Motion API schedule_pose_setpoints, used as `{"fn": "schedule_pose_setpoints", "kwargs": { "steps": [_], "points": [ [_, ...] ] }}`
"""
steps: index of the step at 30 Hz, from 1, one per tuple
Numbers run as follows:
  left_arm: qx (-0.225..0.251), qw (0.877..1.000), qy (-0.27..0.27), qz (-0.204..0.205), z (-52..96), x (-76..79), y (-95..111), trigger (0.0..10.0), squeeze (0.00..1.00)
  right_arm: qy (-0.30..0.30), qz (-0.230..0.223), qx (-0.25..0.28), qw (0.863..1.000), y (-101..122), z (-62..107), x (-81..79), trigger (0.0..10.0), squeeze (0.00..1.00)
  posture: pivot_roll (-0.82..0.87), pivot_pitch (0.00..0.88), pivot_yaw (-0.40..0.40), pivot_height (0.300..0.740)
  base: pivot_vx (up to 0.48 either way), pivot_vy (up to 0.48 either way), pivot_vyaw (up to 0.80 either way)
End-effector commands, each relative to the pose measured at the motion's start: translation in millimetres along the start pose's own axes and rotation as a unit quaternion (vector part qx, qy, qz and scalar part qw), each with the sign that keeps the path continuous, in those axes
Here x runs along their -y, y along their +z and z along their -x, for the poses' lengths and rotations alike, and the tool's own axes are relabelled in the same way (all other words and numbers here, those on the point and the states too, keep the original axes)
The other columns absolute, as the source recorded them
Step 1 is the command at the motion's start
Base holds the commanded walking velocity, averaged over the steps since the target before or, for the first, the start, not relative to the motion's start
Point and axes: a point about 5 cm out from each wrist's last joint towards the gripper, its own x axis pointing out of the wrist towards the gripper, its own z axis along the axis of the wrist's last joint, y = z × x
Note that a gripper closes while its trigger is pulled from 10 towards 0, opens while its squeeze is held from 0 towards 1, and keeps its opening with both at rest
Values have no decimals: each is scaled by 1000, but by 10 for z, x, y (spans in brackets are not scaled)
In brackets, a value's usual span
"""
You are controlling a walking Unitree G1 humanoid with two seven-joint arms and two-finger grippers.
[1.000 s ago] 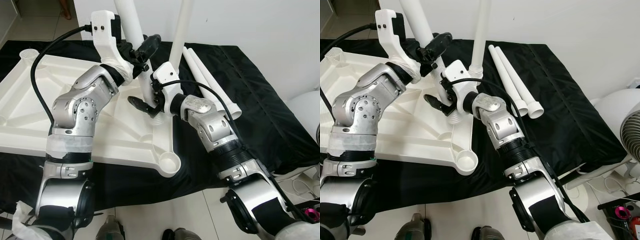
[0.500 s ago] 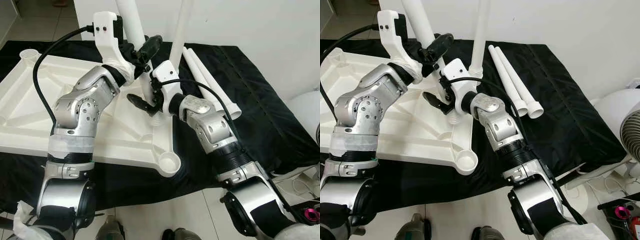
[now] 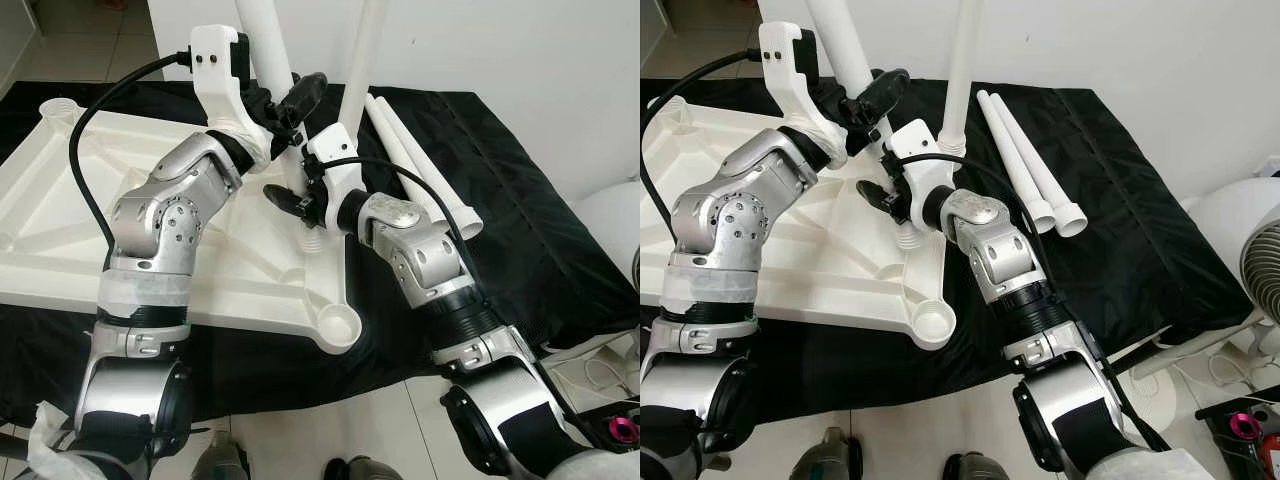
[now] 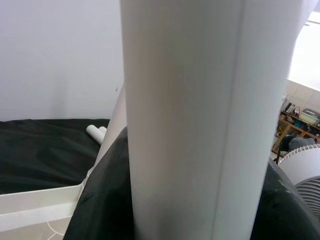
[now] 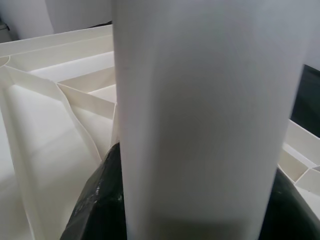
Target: Building children table
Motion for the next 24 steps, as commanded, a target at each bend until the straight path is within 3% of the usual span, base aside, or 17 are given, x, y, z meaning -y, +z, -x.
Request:
{"fn": "schedule_pose_setpoints", "kwargs": {
  "steps": [1, 2, 3, 8, 9, 17, 24],
  "points": [
    [25, 998, -55, -1, -58, 216, 98, 10000, 0, -6, -17, -25, 1000, -126, 0, -15, 10000, 0, 36, 73, -84, 740, 0, 0, 0],
    [28, 998, -63, 5, -52, 234, 99, 10000, 0, -14, -22, -25, 999, -125, 1, -6, 10000, 0, 33, 74, -83, 740, 0, 0, 0],
    [27, 997, -71, 16, -45, 249, 91, 10000, 1000, -26, -28, -18, 999, -111, 2, 11, 10000, 0, 24, 76, -79, 740, 0, 0, 0],
    [31, 997, -71, 23, -49, 250, 111, 10000, 1000, -69, -47, 4, 997, -67, 19, 72, 10000, 0, 13, 77, -76, 740, 0, 0, 0],
    [37, 996, -74, 27, -46, 247, 139, 10000, 0, -80, -52, 8, 995, -59, 23, 87, 10000, 0, 7, 75, -72, 740, 0, 0, 0],
    [57, 993, -93, 38, -7, 235, 246, 10000, 0, -105, -63, 24, 992, -31, 48, 128, 10000, 0, -9, 69, -61, 740, 0, 0, 0],
    [74, 995, -63, 33, 58, 90, 336, 10000, 0, -148, -73, 73, 984, 65, 86, 205, 10000, 0, -8, 73, -56, 740, 0, 0, 0]
  ]
}}
